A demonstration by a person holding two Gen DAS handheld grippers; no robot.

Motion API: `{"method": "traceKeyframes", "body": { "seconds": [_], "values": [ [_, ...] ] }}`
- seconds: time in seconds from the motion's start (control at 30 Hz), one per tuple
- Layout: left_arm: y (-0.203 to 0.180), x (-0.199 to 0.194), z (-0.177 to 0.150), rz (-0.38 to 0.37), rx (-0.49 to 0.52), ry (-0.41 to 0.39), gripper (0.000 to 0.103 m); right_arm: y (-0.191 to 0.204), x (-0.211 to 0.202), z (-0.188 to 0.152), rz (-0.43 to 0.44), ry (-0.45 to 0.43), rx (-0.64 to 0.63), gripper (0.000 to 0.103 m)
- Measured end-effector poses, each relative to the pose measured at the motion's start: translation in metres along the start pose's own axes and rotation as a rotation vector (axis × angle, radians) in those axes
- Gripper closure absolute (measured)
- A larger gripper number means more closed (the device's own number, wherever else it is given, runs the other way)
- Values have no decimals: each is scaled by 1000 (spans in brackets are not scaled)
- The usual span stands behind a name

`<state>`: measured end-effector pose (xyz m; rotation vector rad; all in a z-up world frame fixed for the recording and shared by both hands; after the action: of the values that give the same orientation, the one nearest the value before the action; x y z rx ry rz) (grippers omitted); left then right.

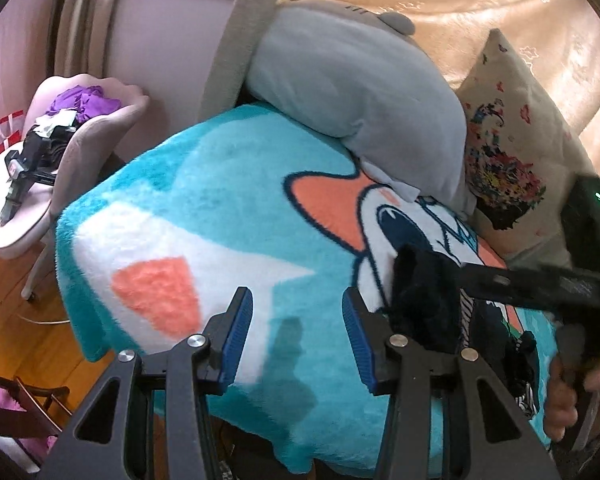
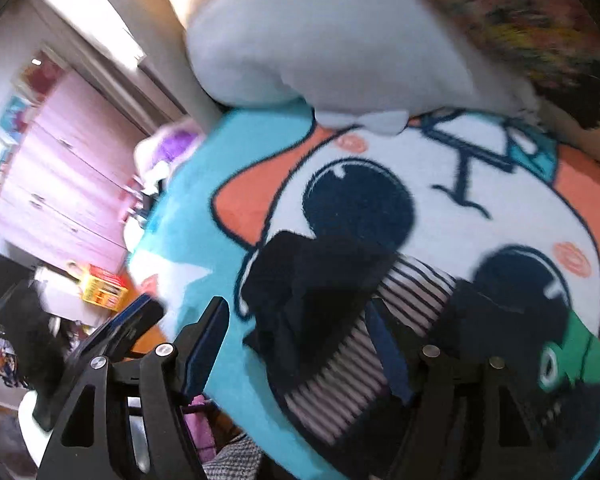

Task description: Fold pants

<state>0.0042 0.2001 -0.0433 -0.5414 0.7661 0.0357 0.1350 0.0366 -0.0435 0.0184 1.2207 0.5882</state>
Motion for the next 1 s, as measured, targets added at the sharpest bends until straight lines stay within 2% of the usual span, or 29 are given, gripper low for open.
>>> {"method": "traceKeyframes", "body": {
  "seconds": [0.13,0.2,0.33,0.37,0.43,0.5,0.6,0.7,0.83,1.0],
  "values": [
    [4,1,-1,-8,-4,-4,55,18,42,15,-136,113,-43,21],
    [5,3,-1,-11,-5,-2,55,24,56,18,-197,144,-72,18],
    [6,7,-3,-40,-12,10,55,27,80,18,-339,204,-156,18],
    [5,8,-4,-50,-11,12,55,29,81,18,-355,207,-178,18],
    [2,10,-5,-70,-9,15,55,31,79,16,-371,199,-214,26],
    [-5,12,-8,-94,5,21,55,32,74,13,-372,182,-228,45],
    [-20,16,-13,-121,38,38,55,29,61,7,-368,154,-253,61],
    [-40,22,-21,-169,72,69,54,23,47,2,-344,127,-246,66],
    [-63,29,-30,-241,108,82,36,18,25,-5,-286,88,-218,66],
    [-98,41,-37,-274,193,72,32,10,0,-8,-223,44,-187,66]
  ]
}}
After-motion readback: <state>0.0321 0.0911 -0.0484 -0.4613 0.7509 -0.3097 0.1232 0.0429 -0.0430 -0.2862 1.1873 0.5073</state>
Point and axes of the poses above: each gripper's, at about its wrist camera, not at the fingertips, and x roughly the way its jaws point, y to its left, z to its top, the point moved 5 cm from there along x, roughly the way its jaws point, and after that the axes turned 5 degrees about -z, right-handed, at the moved point
